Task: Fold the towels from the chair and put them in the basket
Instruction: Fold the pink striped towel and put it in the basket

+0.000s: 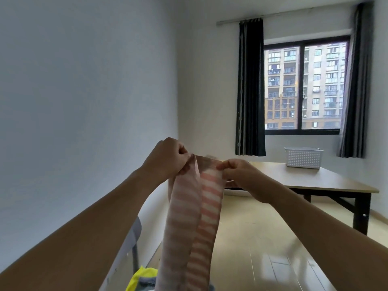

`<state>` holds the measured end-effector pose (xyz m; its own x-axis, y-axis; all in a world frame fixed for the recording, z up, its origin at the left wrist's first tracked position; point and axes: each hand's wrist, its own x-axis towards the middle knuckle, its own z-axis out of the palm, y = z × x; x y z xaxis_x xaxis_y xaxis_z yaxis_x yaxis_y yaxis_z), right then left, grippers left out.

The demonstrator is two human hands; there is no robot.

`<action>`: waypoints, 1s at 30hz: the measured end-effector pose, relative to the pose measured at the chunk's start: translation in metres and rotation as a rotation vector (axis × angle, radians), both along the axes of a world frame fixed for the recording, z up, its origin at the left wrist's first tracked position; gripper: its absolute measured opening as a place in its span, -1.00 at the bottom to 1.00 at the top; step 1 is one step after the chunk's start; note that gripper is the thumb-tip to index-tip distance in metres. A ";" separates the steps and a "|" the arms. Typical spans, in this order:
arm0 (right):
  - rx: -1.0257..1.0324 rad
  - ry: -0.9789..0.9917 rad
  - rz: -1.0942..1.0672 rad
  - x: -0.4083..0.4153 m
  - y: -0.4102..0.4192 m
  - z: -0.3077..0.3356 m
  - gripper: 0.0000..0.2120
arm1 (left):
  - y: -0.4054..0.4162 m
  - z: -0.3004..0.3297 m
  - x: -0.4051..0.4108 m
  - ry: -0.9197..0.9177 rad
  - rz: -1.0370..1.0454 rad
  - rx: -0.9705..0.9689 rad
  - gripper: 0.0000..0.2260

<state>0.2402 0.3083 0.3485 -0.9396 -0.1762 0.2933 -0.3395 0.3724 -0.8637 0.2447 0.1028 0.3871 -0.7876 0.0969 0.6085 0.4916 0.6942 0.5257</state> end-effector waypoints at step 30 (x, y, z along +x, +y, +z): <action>0.270 0.516 -0.178 -0.011 -0.020 -0.003 -0.86 | -0.008 -0.004 -0.001 -0.149 -0.069 0.270 -0.76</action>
<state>0.2290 0.2878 0.3455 -0.7099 -0.1615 0.6856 -0.6018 0.6449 -0.4712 0.2441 0.0944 0.3827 -0.8672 0.0040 0.4980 0.4365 0.4874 0.7562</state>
